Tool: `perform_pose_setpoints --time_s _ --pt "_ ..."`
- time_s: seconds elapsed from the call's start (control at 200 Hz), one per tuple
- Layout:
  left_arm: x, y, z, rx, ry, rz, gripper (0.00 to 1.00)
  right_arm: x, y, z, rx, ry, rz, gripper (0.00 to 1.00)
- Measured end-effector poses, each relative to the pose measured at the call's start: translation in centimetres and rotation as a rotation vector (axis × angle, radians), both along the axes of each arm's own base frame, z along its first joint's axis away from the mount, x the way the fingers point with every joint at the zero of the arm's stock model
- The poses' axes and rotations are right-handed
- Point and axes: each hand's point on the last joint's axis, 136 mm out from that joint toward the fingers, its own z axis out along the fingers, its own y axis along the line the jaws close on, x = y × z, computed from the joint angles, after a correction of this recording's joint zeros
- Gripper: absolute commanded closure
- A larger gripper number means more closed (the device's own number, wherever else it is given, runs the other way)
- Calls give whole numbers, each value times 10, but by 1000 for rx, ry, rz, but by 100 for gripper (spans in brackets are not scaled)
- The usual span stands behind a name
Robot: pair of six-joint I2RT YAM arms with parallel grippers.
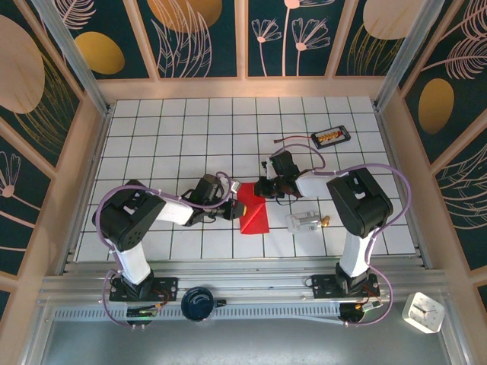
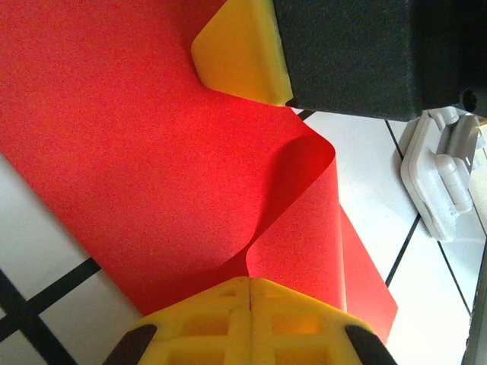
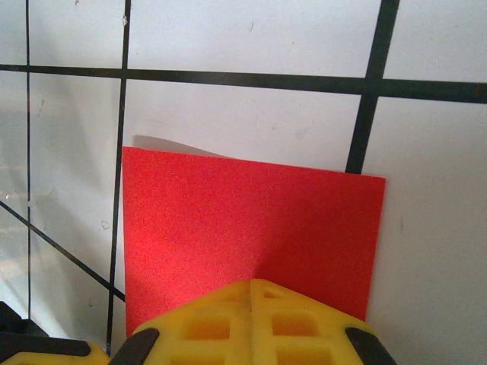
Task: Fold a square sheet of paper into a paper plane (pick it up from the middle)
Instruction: Fold the triangle a second time at the center of the table.
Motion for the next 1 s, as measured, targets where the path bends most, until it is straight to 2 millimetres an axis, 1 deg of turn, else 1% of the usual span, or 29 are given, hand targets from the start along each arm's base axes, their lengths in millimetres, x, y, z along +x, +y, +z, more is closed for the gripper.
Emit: perform_pose_setpoints --time_s 1.001 --pt "2 -2 -1 10 19 -2 100 0 0 0 0 0 0 100"
